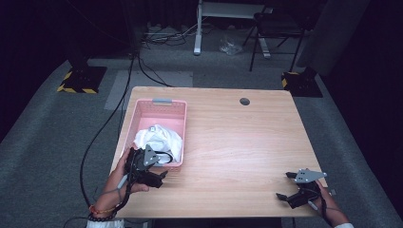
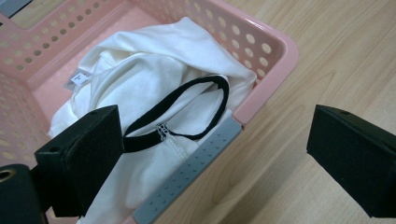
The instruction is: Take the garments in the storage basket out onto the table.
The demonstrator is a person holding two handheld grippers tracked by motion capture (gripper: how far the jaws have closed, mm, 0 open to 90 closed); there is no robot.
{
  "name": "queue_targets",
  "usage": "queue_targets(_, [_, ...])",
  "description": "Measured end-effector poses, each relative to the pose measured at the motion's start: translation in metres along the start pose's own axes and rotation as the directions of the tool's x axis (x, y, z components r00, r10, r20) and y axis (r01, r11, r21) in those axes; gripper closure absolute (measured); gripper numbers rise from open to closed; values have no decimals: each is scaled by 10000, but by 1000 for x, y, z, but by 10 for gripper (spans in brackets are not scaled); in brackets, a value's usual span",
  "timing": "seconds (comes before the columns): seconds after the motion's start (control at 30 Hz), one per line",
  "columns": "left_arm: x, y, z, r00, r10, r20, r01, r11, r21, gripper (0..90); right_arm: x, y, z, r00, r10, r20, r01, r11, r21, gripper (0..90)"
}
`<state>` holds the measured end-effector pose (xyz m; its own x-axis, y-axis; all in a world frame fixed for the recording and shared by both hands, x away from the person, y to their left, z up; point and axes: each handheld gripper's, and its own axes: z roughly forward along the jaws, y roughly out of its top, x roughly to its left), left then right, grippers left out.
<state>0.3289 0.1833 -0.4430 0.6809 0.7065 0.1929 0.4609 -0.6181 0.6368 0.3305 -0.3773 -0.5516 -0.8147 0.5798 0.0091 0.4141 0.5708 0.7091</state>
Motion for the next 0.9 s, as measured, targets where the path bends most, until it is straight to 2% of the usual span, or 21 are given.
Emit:
queue_targets(0.5, [6,10,7,9999,63,-111,-62,10000,28,34,0,0,0,10000,-1,1,1,10000,0,5])
queue_targets(0.9, [16,17,17,9999,-10,-143,15,9993,364,34,0,0,0,10000,0,0,0,10000,1,5])
